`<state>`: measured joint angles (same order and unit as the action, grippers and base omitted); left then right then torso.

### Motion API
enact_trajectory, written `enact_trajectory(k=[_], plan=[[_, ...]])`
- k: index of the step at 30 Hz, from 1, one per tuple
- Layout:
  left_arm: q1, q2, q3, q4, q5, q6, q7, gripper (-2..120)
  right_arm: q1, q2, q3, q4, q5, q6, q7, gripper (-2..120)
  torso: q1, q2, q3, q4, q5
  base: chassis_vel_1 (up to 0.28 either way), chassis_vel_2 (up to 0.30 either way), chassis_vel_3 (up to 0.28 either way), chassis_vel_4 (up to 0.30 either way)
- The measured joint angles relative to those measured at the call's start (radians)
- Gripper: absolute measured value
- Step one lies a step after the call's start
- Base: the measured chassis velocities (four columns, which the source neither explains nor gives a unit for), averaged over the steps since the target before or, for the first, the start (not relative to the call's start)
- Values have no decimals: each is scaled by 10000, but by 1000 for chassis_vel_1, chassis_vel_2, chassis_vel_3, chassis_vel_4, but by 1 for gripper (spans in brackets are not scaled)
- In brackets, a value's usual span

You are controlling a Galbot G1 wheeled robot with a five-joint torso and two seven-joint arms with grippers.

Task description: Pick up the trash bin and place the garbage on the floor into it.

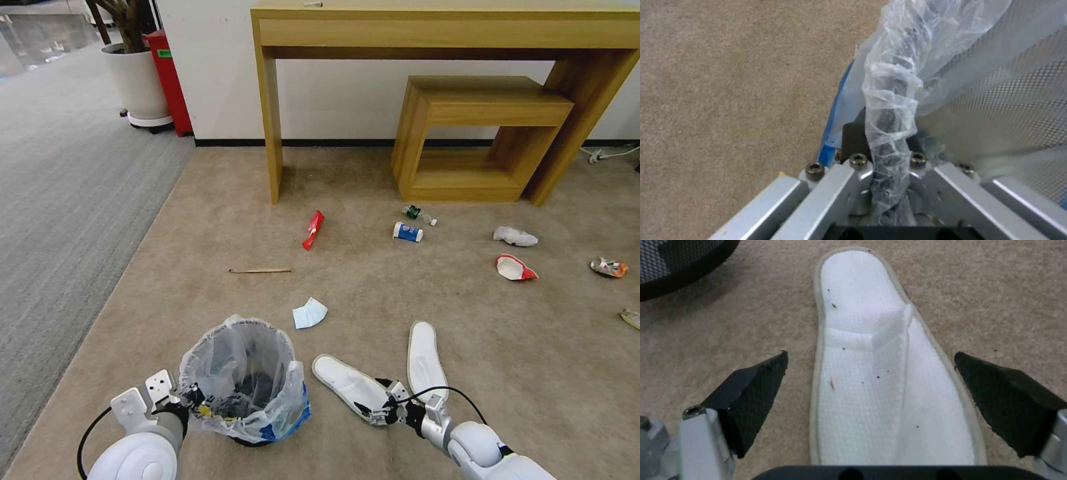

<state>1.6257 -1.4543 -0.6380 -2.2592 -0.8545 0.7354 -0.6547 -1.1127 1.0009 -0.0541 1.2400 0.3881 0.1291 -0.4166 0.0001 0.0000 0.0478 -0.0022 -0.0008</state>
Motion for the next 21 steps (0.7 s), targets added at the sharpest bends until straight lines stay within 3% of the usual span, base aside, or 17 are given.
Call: enact_trajectory(k=[21], plan=[[101, 23, -46, -57, 28, 0, 23, 0, 362, 415, -178, -821, -144, 205, -29, 92, 0, 1, 0, 0, 0, 0, 0, 0, 0]])
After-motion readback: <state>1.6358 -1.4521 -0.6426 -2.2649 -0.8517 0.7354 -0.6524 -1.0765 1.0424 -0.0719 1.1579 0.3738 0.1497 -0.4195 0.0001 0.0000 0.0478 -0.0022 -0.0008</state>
